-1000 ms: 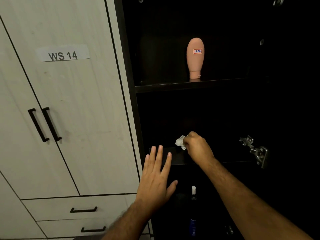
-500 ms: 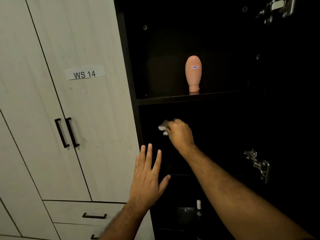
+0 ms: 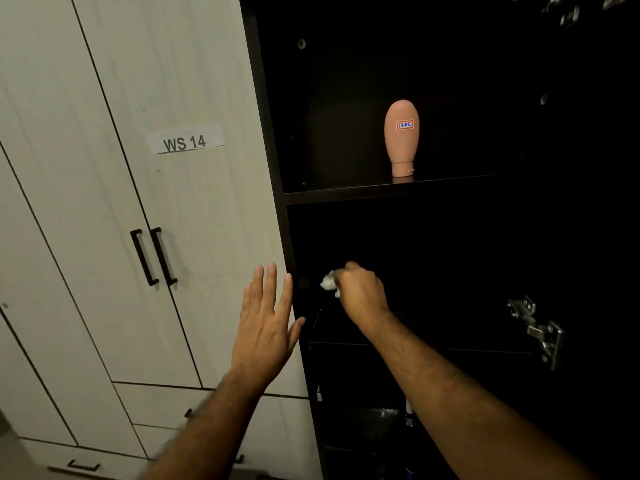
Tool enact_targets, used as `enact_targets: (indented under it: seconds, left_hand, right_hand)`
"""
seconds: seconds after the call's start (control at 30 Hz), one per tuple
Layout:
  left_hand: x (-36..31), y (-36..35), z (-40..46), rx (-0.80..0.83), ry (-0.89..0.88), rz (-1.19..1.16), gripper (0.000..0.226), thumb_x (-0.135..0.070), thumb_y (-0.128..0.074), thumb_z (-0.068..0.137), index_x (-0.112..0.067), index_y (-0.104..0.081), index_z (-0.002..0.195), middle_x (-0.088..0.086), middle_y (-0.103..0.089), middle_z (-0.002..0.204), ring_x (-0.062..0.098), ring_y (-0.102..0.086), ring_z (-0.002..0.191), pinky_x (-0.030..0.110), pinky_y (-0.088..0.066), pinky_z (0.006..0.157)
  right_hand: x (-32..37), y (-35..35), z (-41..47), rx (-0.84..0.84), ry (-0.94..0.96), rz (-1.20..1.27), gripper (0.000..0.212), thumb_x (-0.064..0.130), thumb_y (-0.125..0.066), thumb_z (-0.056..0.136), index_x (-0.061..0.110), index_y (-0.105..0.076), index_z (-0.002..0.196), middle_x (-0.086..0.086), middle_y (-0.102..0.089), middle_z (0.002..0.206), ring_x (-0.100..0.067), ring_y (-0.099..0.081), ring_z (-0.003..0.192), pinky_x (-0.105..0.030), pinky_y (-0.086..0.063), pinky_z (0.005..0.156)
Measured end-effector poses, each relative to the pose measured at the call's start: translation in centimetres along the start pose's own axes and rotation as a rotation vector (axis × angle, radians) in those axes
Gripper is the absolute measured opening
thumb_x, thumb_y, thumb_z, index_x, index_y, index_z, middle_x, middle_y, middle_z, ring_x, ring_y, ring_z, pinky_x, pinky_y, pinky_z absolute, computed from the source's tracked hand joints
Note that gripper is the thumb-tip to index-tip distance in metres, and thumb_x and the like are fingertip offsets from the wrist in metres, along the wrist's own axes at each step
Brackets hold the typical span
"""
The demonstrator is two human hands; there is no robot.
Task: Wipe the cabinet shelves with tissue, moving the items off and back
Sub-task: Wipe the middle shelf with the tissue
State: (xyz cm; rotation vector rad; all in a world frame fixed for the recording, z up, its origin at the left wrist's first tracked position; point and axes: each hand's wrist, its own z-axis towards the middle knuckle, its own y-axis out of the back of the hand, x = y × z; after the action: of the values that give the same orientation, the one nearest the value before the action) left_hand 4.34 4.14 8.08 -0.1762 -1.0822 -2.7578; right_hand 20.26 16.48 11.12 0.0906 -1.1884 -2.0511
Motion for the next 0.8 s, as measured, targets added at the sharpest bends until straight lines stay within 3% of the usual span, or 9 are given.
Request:
enact_targets:
  seconds: [0.1,0.2,0.3,0.4,0.47,0.53,0.57,0.67,0.8]
  left_hand:
    - [0.8,-0.1,0.1,0.02,0.024,0.036,0.075,-0.052,-0.035,0.096,-0.01,-0.013,0.154,0.019,-0.004,0.161,0.035,-0.001,0.15,0.049,-0.015,0.118]
    - [1.2,0.1,0.6,0.029,0.058,0.039,0.076,-0.055,-0.033,0.096,-0.01,-0.015,0.154,0.019,-0.005,0.161,0.035,-0.001,0.15,0.05,-0.015,0.118]
    - [1.3,0.4,1.2,0.034,0.096,0.027,0.076,-0.059,-0.028,0.096,-0.012,-0.013,0.154,0.018,-0.003,0.162,0.033,0.003,0.15,0.049,-0.012,0.118]
    - [1.4,0.9,2.0,0.034,0.129,0.002,0.077,-0.061,-0.024,0.097,-0.014,-0.009,0.155,0.015,0.0,0.162,0.031,0.006,0.15,0.048,-0.009,0.119]
    - [1.5,1.1,2.4,0.027,0.142,-0.007,0.077,-0.063,-0.022,0.096,-0.015,-0.008,0.155,0.015,0.001,0.162,0.03,0.007,0.15,0.047,-0.007,0.119]
    - [1.6,1.3,2.8,0.019,0.151,0.002,0.078,-0.064,-0.023,0.096,-0.015,-0.007,0.155,0.015,0.001,0.162,0.031,0.007,0.15,0.047,-0.007,0.119]
    - [1.7,1.3,2.9,0.016,0.153,0.008,0.078,-0.064,-0.024,0.096,-0.015,-0.006,0.154,0.016,0.001,0.162,0.031,0.007,0.15,0.047,-0.007,0.119]
    - [1.9,1.3,3.0,0.021,0.153,0.015,0.08,-0.065,-0.027,0.095,-0.015,-0.004,0.154,0.016,0.001,0.162,0.031,0.007,0.15,0.048,-0.008,0.12]
    - [2.2,1.0,2.9,0.019,0.164,-0.001,0.082,-0.065,-0.027,0.095,-0.013,-0.01,0.155,0.017,0.0,0.162,0.031,0.007,0.15,0.048,-0.008,0.12]
  right_hand:
    - [-0.5,-1.1,-0.8,0.136,-0.061,-0.077,0.026,0.024,-0.065,0.089,0.015,-0.07,0.112,-0.007,-0.063,0.108,-0.024,-0.064,0.096,-0.026,-0.048,0.073]
    - [-0.2,0.0,-0.5,0.136,-0.062,0.016,0.024,0.027,-0.066,0.087,0.018,-0.071,0.109,-0.004,-0.069,0.104,-0.019,-0.066,0.093,-0.022,-0.045,0.069]
    - [0.8,3.4,1.9,-0.042,-0.07,0.177,0.019,0.027,-0.059,0.092,0.02,-0.072,0.104,0.002,-0.07,0.103,-0.009,-0.063,0.083,-0.021,-0.045,0.067]
    - [1.8,6.7,5.1,-0.267,-0.162,0.248,0.022,0.012,-0.053,0.093,0.011,-0.07,0.107,-0.008,-0.069,0.107,-0.022,-0.063,0.098,-0.028,-0.047,0.082]
    - [2.5,7.4,6.5,-0.356,-0.217,0.299,0.025,0.007,-0.049,0.096,0.004,-0.066,0.114,-0.01,-0.067,0.11,-0.023,-0.061,0.104,-0.021,-0.046,0.087]
    - [3.7,7.1,6.8,-0.443,-0.3,0.357,0.024,0.007,-0.05,0.098,-0.003,-0.063,0.116,-0.005,-0.065,0.102,-0.018,-0.063,0.1,-0.01,-0.045,0.081]
    - [4.2,6.8,6.7,-0.445,-0.314,0.358,0.023,0.008,-0.051,0.098,-0.001,-0.063,0.116,-0.004,-0.065,0.103,-0.018,-0.063,0.102,-0.007,-0.043,0.08]
    - [5.1,6.4,6.2,-0.291,-0.224,0.286,0.024,0.011,-0.049,0.099,0.004,-0.063,0.117,-0.007,-0.064,0.114,-0.021,-0.061,0.109,-0.017,-0.04,0.084]
    - [5.1,6.0,6.5,-0.172,-0.143,0.213,0.02,0.015,-0.049,0.099,0.008,-0.063,0.111,-0.006,-0.061,0.099,-0.021,-0.061,0.094,-0.023,-0.042,0.071]
